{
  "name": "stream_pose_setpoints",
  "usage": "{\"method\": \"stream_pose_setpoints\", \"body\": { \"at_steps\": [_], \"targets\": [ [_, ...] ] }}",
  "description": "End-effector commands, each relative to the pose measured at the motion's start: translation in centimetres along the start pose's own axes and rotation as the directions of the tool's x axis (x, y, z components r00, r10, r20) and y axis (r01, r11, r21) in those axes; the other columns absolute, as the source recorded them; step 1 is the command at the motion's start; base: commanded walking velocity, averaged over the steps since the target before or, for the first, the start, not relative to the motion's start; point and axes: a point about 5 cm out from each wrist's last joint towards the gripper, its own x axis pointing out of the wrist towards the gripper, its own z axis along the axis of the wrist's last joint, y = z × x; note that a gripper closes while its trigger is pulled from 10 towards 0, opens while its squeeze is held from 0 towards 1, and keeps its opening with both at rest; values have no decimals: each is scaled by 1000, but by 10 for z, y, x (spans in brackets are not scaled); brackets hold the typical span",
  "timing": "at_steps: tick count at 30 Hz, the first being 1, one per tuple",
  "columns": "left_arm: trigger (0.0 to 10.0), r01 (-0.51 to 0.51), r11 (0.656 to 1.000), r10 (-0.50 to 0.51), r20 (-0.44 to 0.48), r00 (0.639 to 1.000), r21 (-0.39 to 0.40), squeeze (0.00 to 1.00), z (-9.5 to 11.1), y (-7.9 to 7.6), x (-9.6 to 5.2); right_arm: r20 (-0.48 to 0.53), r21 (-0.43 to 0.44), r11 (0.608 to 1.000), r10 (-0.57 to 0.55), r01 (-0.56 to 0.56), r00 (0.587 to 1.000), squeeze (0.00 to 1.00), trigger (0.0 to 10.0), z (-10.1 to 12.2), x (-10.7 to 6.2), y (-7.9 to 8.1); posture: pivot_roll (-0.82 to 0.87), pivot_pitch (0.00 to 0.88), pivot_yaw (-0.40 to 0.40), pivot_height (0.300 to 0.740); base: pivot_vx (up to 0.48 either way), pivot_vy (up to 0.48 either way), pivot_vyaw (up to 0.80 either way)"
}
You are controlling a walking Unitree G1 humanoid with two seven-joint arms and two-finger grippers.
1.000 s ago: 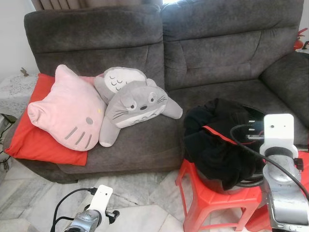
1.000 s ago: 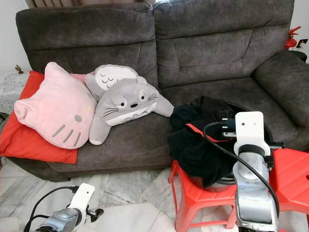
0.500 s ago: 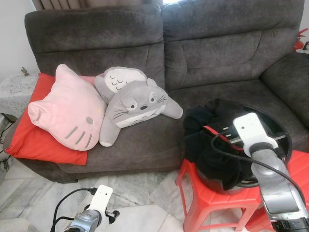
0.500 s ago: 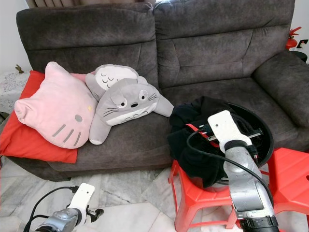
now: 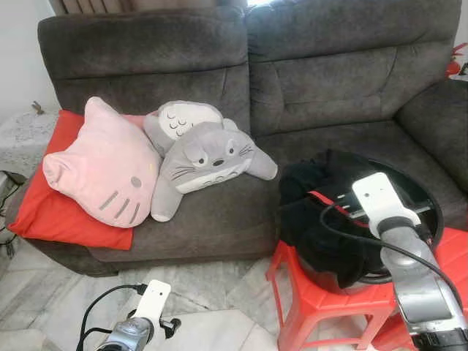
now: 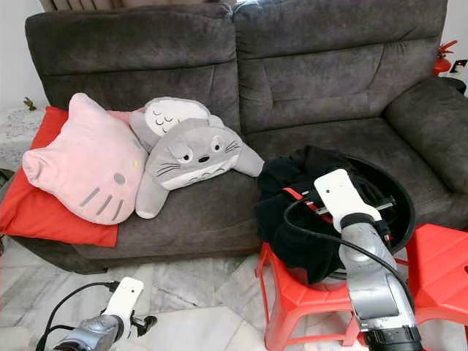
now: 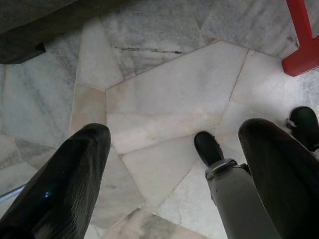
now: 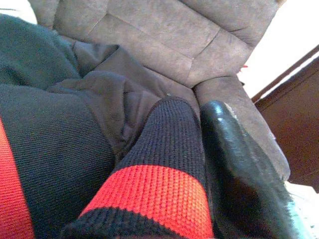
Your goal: Hang hanger
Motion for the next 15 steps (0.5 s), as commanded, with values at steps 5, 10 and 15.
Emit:
{"method": "stream_pose_setpoints", "body": {
  "at_steps": [5,10,15],
  "targets": [
    [10000,-8,1000,8,-25,1000,5,0,-6,5,-1,-25,48,998,-44,45,999,1000,10000,-3,-9,-5,-243,0,82,740,0,0,0],
    [10000,-6,1000,6,-25,1000,6,0,-6,5,-1,-40,55,997,-58,60,998,1000,10000,-6,-13,-5,-243,0,82,740,0,0,0],
    [10000,-5,1000,5,-24,1000,7,0,-5,5,-1,-49,63,996,-53,56,997,1000,10000,-7,-16,-2,-244,0,82,740,0,0,0]
  ]
}}
